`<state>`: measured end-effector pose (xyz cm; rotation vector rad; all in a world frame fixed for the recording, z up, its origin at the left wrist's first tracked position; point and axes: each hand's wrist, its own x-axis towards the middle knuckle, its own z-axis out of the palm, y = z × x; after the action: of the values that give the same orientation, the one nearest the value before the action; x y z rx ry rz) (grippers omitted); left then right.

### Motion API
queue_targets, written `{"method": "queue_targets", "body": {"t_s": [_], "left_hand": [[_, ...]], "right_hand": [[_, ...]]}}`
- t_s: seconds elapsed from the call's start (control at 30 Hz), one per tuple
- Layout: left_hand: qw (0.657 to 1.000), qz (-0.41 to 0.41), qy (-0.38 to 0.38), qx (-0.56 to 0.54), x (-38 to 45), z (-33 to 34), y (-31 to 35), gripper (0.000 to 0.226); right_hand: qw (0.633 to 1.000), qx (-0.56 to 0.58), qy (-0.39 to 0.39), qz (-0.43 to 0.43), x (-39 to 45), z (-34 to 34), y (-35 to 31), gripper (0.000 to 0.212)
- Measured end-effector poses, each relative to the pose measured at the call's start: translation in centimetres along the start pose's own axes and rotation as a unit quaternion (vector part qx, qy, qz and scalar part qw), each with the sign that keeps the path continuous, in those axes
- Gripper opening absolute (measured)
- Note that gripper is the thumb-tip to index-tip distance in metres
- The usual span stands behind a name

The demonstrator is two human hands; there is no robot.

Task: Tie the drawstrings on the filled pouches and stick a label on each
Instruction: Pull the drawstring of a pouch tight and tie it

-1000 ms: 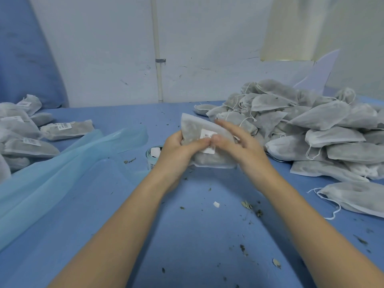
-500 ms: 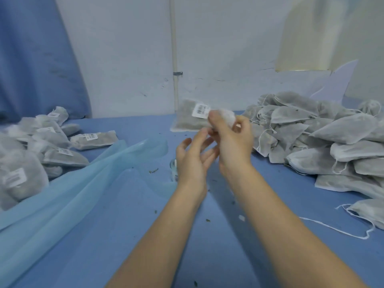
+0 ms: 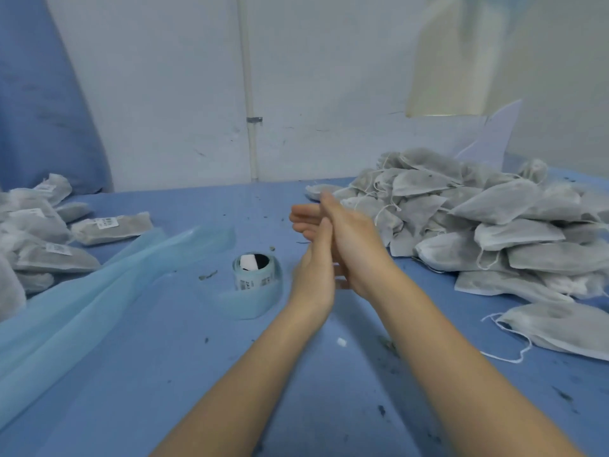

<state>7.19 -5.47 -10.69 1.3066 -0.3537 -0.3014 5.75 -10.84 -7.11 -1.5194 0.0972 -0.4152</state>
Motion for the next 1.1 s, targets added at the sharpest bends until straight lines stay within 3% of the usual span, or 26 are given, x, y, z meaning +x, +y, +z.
{"method": "queue_targets", "body": {"t_s": [0.17,0.3,0.4,0.5,0.67,0.77,0.9,1.0,1.1], "left_hand": [[0.993,0.015,-0.055,0.101,-0.6,5.6,-2.0,0.035],[0.947,0.054,-0.111,0.297,-0.1,9.3,-2.3,0.023],[0.927,0.081,-0.105,0.351,0.5,12.0,-2.6,0.026],[0.929,0.102,-0.092,0.344,1.5,14.3,-2.9,0.017],[0.946,0.041,-0.117,0.301,2.4,17.2,-4.0,0.038],[0.945,0.057,-0.060,0.316,2.3,18.2,-4.3,0.044],[0.922,0.159,-0.023,0.352,1.3,17.7,-4.2,0.043],[0.890,0.214,-0.032,0.402,0.3,16.3,-3.9,0.031],[0.845,0.259,-0.041,0.467,-0.7,14.8,-3.2,0.022]], "right_hand": [[0.995,-0.020,0.093,-0.006,-2.3,-6.3,-0.5,0.036],[0.980,-0.018,0.192,-0.052,-2.8,-10.3,-0.1,0.036],[0.964,0.004,0.251,-0.086,-3.0,-12.9,0.7,0.037],[0.950,0.002,0.300,-0.081,-3.0,-14.8,1.1,0.041],[0.915,-0.030,0.395,-0.080,-3.4,-16.4,1.4,0.045],[0.892,-0.058,0.448,-0.033,-3.6,-17.3,1.6,0.032],[0.899,-0.118,0.422,0.018,-3.8,-17.8,2.0,0.014],[0.920,-0.140,0.363,0.049,-4.1,-17.6,1.7,0.036],[0.951,-0.043,0.305,0.041,-4.2,-16.9,1.5,0.042]]}}
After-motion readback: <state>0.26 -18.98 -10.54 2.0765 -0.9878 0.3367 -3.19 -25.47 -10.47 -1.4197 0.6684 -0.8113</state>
